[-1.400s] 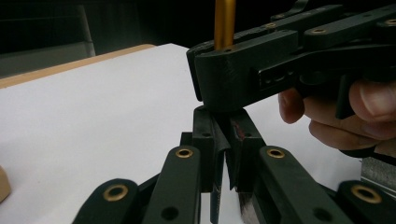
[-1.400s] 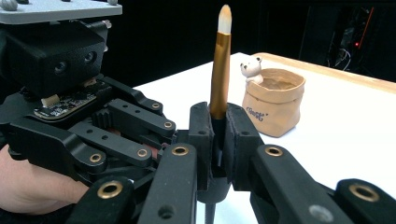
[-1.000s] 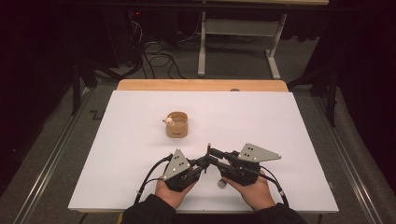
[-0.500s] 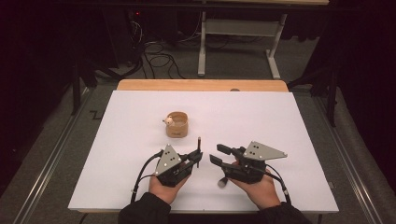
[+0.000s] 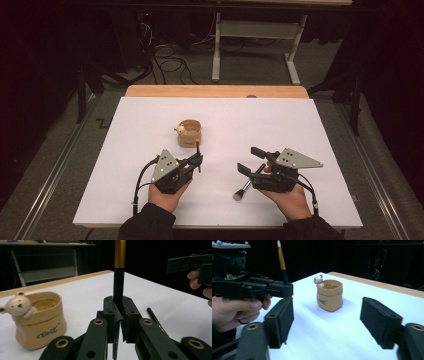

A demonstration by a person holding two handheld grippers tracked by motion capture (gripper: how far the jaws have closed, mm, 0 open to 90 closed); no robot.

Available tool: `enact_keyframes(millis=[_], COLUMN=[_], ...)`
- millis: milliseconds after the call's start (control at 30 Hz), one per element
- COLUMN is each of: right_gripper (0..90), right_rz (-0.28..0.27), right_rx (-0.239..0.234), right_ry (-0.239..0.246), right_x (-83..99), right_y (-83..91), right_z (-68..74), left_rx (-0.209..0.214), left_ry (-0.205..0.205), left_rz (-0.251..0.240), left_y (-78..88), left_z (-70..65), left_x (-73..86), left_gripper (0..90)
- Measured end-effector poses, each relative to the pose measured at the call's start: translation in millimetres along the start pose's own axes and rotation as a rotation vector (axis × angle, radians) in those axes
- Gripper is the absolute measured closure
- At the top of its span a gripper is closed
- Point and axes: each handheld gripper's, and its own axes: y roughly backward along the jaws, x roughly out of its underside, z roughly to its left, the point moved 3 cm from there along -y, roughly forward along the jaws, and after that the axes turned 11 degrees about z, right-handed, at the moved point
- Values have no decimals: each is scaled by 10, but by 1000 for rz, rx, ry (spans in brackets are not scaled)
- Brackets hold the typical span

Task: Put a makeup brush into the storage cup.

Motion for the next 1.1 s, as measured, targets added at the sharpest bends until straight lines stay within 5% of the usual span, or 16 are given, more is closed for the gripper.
enact_keyframes(millis=[200,1100], right_gripper=[166,3], right_rz=[0,-4], right_rx=[17,117], right_ry=[-10,-22], right_x=[18,120], right_y=[54,284], right_z=[-63,-249], left_rx=[-24,-83], left_ry=[10,45], left_rz=[-3,-21], left_y=[50,187], left_z=[90,317], left_x=[3,10], left_gripper=[833,833])
